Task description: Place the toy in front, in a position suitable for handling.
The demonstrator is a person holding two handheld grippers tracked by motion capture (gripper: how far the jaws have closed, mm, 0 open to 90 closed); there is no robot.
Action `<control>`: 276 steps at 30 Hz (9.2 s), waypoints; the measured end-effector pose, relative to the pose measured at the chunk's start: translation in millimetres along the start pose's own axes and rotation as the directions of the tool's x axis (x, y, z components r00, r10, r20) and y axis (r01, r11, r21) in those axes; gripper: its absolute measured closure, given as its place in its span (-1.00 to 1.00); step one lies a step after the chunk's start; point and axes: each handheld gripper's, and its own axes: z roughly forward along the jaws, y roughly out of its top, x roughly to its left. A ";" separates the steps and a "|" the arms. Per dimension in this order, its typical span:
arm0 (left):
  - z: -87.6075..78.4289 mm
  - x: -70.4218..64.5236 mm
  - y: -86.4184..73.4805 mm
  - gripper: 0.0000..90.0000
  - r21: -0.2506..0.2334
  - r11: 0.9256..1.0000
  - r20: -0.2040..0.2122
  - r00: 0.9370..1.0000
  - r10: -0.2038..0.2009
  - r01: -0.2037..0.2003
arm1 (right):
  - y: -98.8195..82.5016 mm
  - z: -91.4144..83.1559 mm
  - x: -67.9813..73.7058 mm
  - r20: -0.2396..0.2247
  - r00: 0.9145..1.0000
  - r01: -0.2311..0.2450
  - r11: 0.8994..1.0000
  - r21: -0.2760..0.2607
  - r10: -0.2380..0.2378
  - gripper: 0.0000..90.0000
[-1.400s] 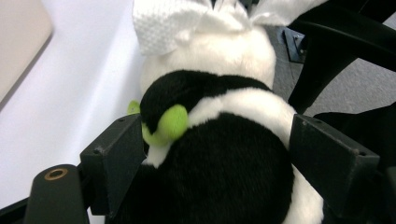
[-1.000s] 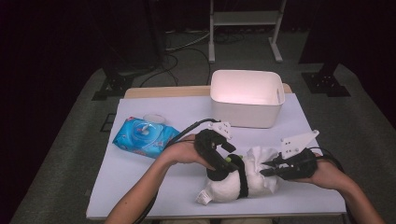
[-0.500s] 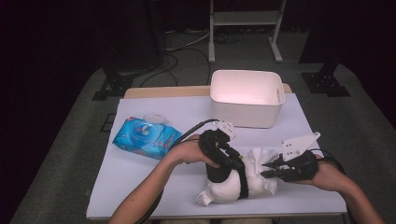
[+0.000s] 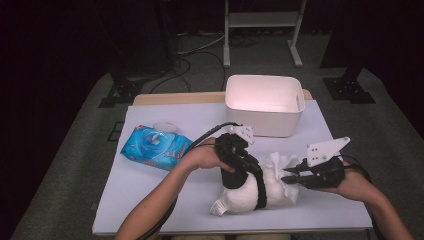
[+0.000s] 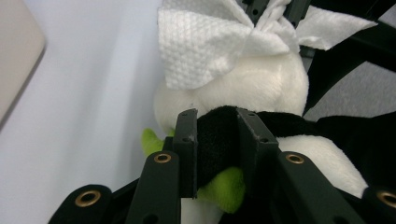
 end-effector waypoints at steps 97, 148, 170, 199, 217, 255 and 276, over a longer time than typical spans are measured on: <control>11.3 -11.7 -4.3 0.54 0.096 0.995 -0.078 0.996 0.040 -0.032 | 10.5 31.3 -3.8 -0.041 0.998 0.039 0.999 0.017 -0.039 0.71; -43.5 -24.1 -85.1 0.25 -0.020 0.994 -0.156 0.982 -0.108 0.106 | 1.4 42.5 -10.5 -0.040 0.999 -0.020 0.997 0.076 0.023 0.72; -18.2 -30.4 -79.8 0.26 -0.071 0.994 -0.132 0.987 -0.092 0.083 | 33.5 55.7 -9.5 -0.039 0.999 0.037 0.997 0.062 -0.035 0.72; -10.3 -35.3 -64.7 0.18 -0.032 0.999 -0.137 0.990 -0.040 0.036 | 0.3 28.4 -13.8 0.000 0.999 -0.049 0.998 0.034 0.049 0.72; -11.3 -33.3 -65.3 0.10 -0.036 0.998 -0.129 0.990 -0.050 0.046 | -58.3 20.1 -25.0 0.051 0.978 -0.203 0.978 0.039 0.201 0.72; -48.4 -43.7 -79.7 -0.16 -0.150 0.987 -0.221 0.971 -0.088 0.056 | -117.4 -22.9 -18.8 0.230 0.921 -0.334 0.941 0.053 0.314 0.63; -52.0 -44.7 -111.3 -0.36 -0.217 0.969 -0.264 0.949 -0.172 0.116 | -120.8 -49.1 -17.4 0.260 0.906 -0.350 0.936 0.018 0.334 0.14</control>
